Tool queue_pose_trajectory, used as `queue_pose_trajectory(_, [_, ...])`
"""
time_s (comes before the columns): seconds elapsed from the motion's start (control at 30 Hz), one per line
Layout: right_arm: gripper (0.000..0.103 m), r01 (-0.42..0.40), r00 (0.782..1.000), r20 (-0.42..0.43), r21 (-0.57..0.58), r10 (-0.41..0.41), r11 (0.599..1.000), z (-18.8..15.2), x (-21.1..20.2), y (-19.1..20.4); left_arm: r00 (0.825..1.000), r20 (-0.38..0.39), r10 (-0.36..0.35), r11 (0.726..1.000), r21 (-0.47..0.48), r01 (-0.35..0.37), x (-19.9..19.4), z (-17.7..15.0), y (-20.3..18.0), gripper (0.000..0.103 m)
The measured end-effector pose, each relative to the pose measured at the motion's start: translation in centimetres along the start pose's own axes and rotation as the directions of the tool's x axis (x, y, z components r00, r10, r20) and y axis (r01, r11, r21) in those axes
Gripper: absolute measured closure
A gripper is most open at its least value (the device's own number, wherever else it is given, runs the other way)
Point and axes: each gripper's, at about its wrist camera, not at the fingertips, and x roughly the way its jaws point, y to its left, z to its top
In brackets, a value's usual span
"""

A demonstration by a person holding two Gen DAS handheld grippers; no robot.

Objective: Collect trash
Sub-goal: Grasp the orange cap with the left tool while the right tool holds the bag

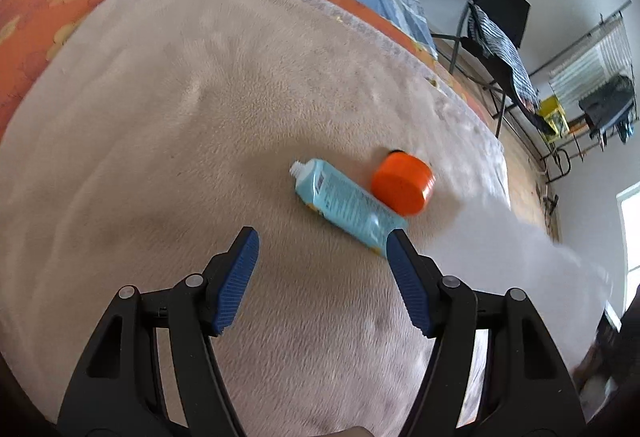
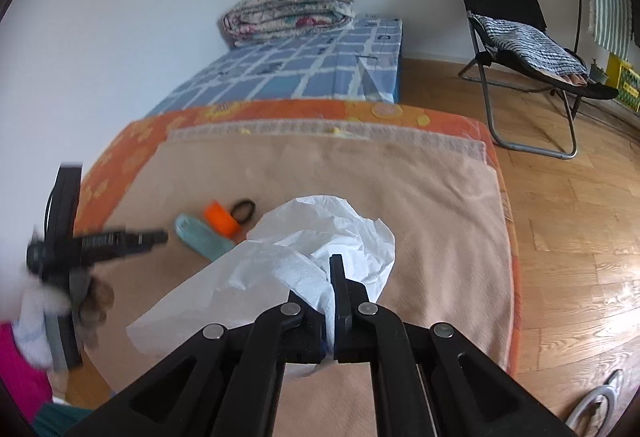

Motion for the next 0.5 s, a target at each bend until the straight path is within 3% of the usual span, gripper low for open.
queue_pose_trajectory(0.07, [0.103,0.011,1.000,-0.007,-0.017,-0.011,1.000,-0.7,-0.3,-0.4,1.000,0.001,-0.012,0.999,-0.032,0.012,0.5,0.5,0.1,0.035])
queue_pose_trajectory(0.17, [0.103,0.007,1.000,-0.016,-0.011,-0.007,1.000,-1.2,-0.4,-1.0,0.999,0.011,-0.032,0.999,-0.008,0.032,0.9,0.9,-1.0,0.035])
queue_pose_trajectory(0.27, [0.103,0.009,1.000,-0.022,-0.006,-0.009,1.000,-1.5,-0.3,-1.7,1.000,0.013,-0.020,0.995,0.098,0.019,1.2,1.3,-3.4,0.035])
queue_pose_trajectory(0.33, [0.103,0.010,1.000,-0.027,-0.002,-0.010,1.000,-1.6,-0.2,-1.9,1.000,0.005,0.001,0.980,0.200,-0.002,1.8,1.5,-5.4,0.033])
queue_pose_trajectory(0.37, [0.103,0.011,0.999,-0.031,0.000,-0.011,1.000,-1.7,0.0,-2.1,1.000,-0.009,0.010,0.973,0.230,-0.008,2.2,1.7,-6.0,0.028])
queue_pose_trajectory(0.5, [0.103,0.006,0.999,-0.043,0.011,-0.005,1.000,-1.9,0.4,-2.5,0.998,-0.007,0.066,0.941,0.334,-0.060,3.2,2.0,-8.2,0.028])
